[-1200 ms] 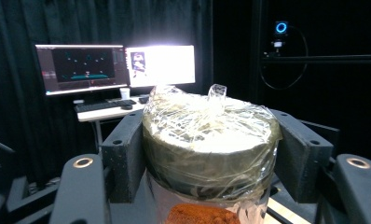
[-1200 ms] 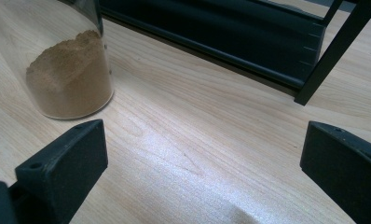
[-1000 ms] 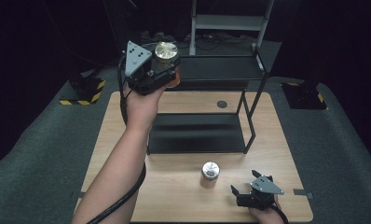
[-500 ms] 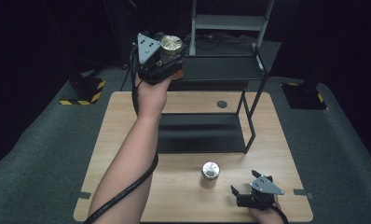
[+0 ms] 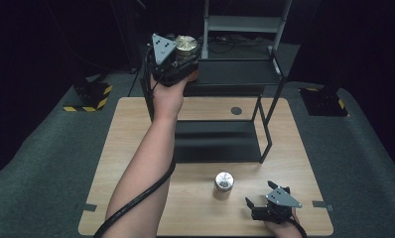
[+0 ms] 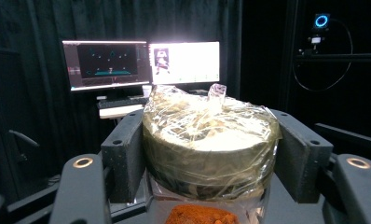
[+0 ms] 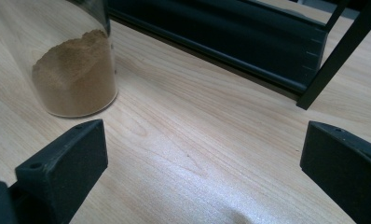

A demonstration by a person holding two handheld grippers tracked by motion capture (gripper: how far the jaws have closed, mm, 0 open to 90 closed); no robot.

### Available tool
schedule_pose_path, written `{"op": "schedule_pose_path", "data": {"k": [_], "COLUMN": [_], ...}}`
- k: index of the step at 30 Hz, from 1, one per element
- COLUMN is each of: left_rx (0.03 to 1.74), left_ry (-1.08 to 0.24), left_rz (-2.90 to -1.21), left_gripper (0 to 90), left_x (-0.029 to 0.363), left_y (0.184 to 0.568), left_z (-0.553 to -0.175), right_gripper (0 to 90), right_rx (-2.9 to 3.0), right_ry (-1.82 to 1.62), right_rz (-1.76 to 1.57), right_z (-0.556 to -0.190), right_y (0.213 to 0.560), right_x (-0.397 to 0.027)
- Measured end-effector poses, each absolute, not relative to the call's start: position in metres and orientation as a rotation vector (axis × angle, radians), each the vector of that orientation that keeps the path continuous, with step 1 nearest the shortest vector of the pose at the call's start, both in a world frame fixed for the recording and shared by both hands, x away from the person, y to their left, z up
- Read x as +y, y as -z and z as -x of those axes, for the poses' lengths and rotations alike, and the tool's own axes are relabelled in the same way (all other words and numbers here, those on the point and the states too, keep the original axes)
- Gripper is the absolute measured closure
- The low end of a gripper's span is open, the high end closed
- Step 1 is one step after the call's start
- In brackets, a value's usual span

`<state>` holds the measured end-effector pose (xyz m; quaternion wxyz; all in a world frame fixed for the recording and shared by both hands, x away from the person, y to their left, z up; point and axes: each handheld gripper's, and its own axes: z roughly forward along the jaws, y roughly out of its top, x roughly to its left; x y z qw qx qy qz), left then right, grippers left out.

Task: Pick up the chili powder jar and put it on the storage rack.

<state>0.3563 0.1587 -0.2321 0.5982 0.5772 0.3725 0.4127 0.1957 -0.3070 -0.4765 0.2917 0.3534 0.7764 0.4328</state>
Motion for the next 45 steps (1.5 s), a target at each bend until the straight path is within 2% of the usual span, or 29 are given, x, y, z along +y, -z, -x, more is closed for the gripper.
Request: {"op": "schedule_pose_path", "data": {"k": [39,43,45], "left_rx": [0.909,0.923,0.941], "left_ry": [-0.918,-0.913,-0.924], "left_rz": [-1.366,-1.374,-1.377], "left_gripper": [33.5,25.6,14.3], "left_x": [0.157,0.155,0.151], "left_y": [0.234,0.232,0.230], "left_z": [-0.370,-0.371,-0.370], "right_gripper": [0.0,0.0,0.0], "right_rx": [2.075,2.076,2.076], "right_ry": [-1.155,-1.156,-1.156], "right_rz": [-0.940,-0.942,-0.941], "right_z": [-0.196,-0.197,-0.197], "right_y": [0.476,0.476,0.476], "right_x": [-0.308,-0.308,-0.308]}}
